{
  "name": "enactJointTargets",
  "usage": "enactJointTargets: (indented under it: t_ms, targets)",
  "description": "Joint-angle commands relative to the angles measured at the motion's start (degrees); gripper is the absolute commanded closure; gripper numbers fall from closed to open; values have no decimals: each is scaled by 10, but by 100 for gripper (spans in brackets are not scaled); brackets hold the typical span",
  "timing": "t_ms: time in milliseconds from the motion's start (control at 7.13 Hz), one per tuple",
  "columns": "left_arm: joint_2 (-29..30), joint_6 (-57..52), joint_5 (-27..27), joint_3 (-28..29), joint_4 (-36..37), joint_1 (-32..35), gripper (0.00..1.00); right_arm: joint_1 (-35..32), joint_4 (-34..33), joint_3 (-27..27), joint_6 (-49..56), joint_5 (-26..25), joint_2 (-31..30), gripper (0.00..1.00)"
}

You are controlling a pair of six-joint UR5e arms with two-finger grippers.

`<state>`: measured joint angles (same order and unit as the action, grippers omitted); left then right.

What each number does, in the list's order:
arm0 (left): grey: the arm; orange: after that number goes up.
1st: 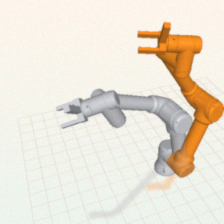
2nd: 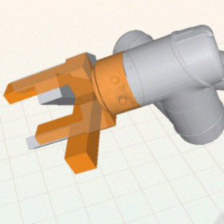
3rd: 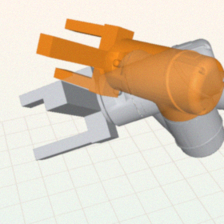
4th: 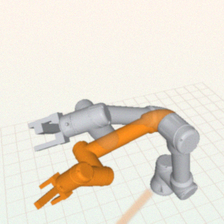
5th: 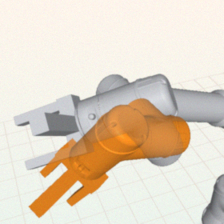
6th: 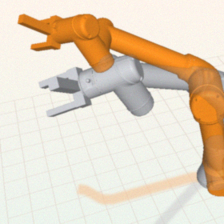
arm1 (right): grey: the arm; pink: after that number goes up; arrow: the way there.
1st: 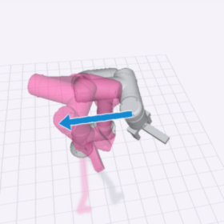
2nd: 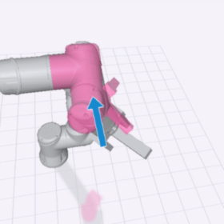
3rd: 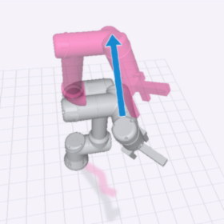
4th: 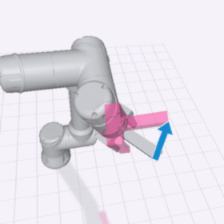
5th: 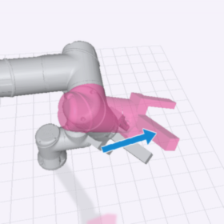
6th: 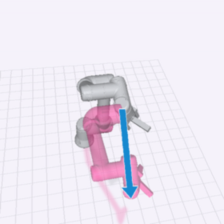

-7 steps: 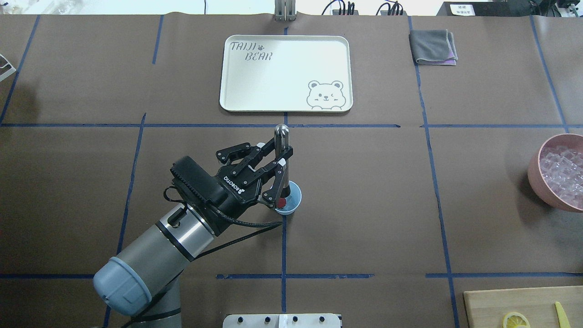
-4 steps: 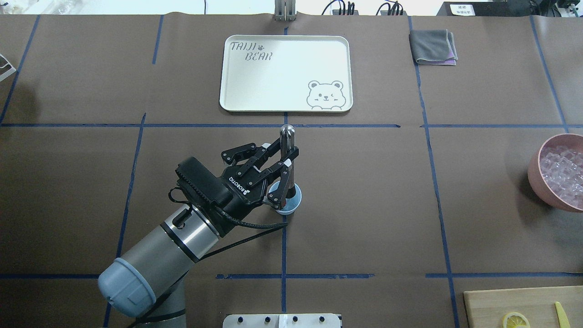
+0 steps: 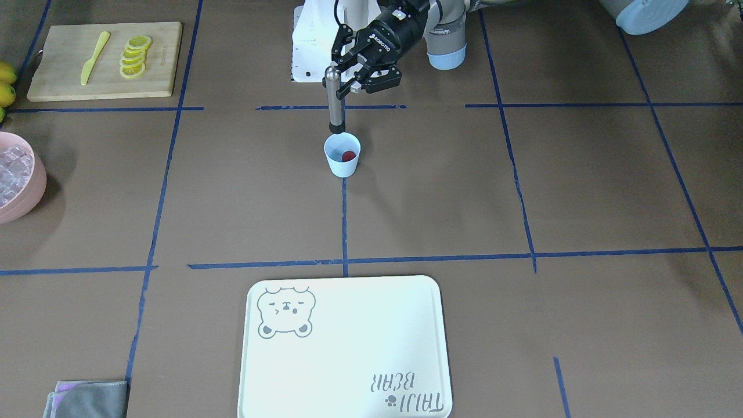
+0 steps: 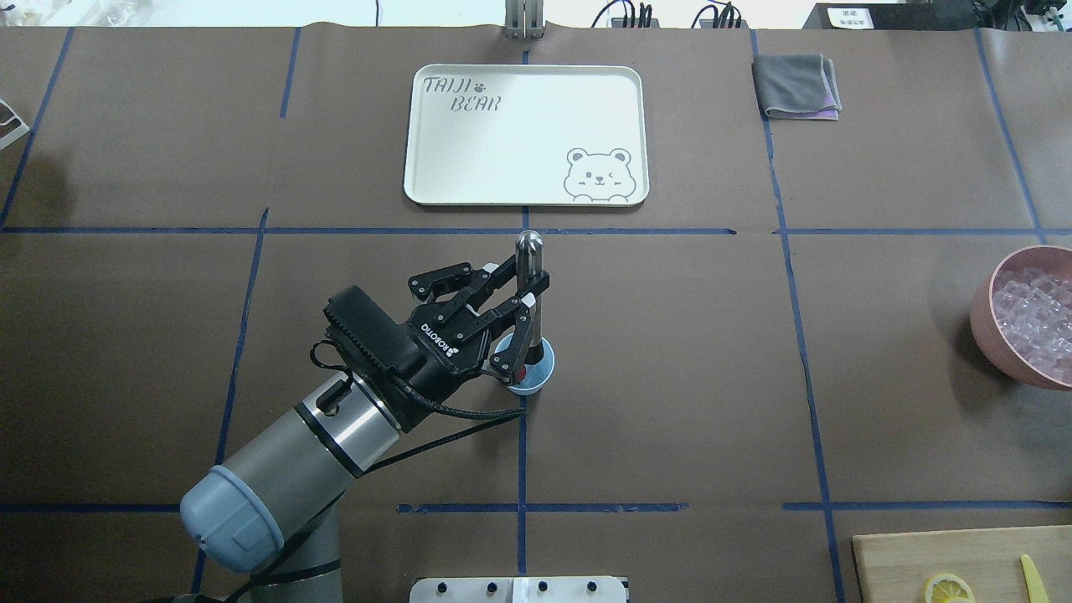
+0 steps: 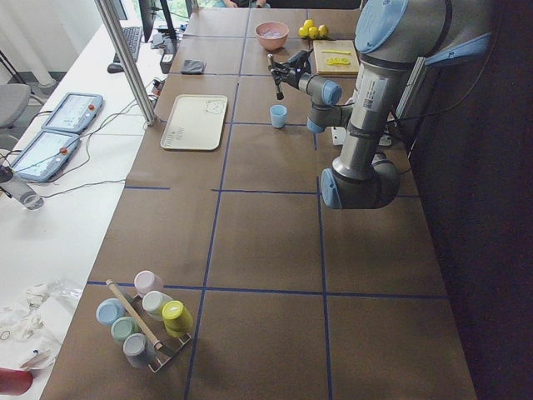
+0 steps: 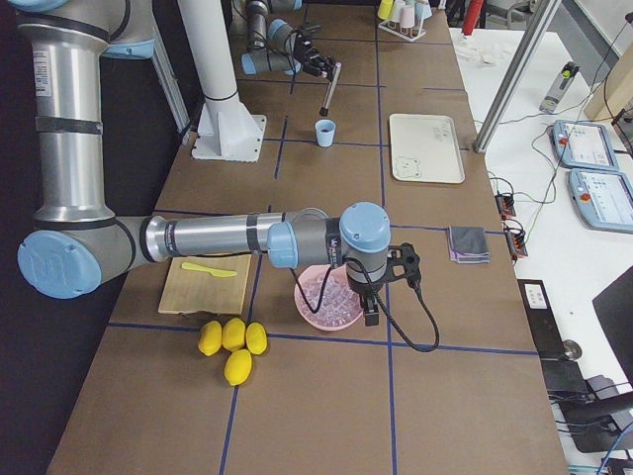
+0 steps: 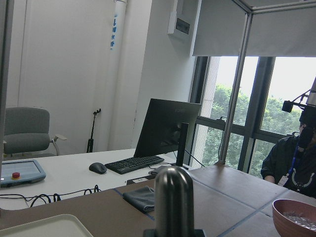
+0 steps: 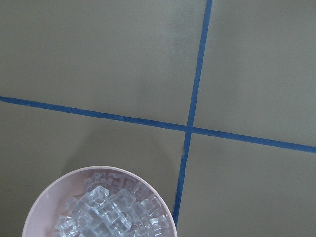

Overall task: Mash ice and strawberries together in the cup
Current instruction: 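Lower the pestle into the cup and press down on the contents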

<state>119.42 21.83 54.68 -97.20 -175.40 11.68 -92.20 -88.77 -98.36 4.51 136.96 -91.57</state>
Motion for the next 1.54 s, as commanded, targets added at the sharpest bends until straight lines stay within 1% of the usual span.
enactJointTargets:
  t_ms: [0, 421, 982, 1403]
  targets:
    - [-1, 0, 1, 18, -5, 7, 100, 0, 0, 1, 1, 0, 0, 1]
    - [2, 1, -2, 49, -20, 9, 100, 0, 0, 1, 0, 0, -1, 1]
    - [5, 9, -2, 58, -21, 7, 100, 0, 0, 2, 1, 0, -1, 1]
    - [10, 28, -3, 82, -21, 5, 100, 0, -1, 4, 1, 0, -1, 1]
